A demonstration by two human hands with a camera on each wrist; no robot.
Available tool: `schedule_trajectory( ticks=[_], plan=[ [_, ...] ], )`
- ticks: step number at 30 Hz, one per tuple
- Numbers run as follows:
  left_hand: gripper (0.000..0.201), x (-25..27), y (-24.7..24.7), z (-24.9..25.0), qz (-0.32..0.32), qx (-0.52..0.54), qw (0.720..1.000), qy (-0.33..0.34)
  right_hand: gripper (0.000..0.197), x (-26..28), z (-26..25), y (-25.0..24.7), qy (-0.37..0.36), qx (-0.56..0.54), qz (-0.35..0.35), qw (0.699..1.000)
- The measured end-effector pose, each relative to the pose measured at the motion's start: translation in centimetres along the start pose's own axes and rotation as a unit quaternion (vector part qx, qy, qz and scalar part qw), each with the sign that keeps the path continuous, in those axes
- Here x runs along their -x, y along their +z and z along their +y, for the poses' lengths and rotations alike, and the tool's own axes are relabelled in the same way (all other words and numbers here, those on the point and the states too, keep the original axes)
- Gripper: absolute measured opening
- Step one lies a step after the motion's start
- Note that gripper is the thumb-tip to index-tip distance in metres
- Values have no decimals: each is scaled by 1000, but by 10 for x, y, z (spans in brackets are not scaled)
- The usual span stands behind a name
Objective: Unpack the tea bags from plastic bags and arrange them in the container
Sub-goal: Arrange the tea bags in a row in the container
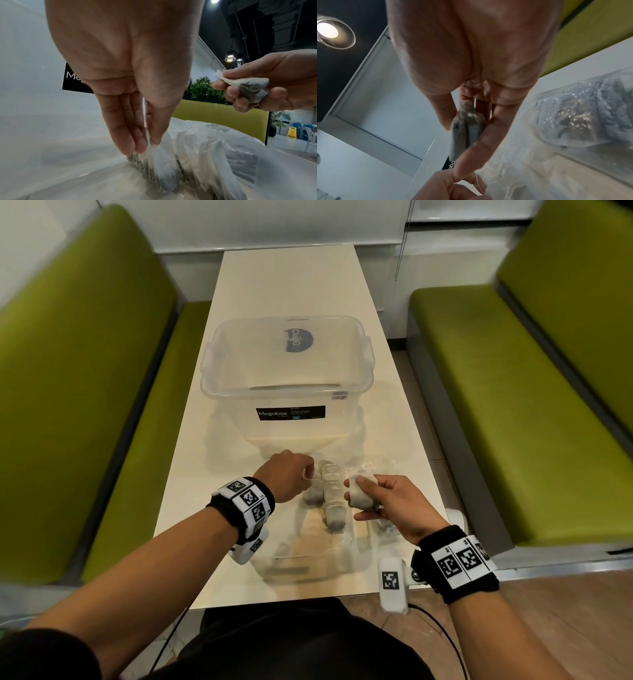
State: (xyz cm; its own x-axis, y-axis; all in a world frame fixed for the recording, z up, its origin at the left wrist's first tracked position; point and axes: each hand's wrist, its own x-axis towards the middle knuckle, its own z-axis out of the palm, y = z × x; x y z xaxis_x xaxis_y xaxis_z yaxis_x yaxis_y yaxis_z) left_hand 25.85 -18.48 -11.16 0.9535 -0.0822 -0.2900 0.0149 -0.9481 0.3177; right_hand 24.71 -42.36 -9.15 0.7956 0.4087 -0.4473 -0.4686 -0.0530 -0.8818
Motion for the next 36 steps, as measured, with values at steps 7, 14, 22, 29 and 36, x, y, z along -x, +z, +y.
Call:
schedule_trajectory(
  ticks=[7,14,22,29,36],
  plan=[
    [18,14,-21,4,41,80,996,5,27,1,1,1,-12,23,-17,1000],
    [24,40,-48,28,-57,347,934,66,21,7,-7,12,-29,69,-56,996],
    [15,44,-52,29,-83,331,935,93,26,10,-16,21,-32,74,-71,994],
    [9,52,-59,25,-56,325,940,88,27,5,-10,19,-19,15,-36,999],
    [11,58,-72,24,-18,318,945,81,33,2,-9,20,-5,13,-51,999]
  ],
)
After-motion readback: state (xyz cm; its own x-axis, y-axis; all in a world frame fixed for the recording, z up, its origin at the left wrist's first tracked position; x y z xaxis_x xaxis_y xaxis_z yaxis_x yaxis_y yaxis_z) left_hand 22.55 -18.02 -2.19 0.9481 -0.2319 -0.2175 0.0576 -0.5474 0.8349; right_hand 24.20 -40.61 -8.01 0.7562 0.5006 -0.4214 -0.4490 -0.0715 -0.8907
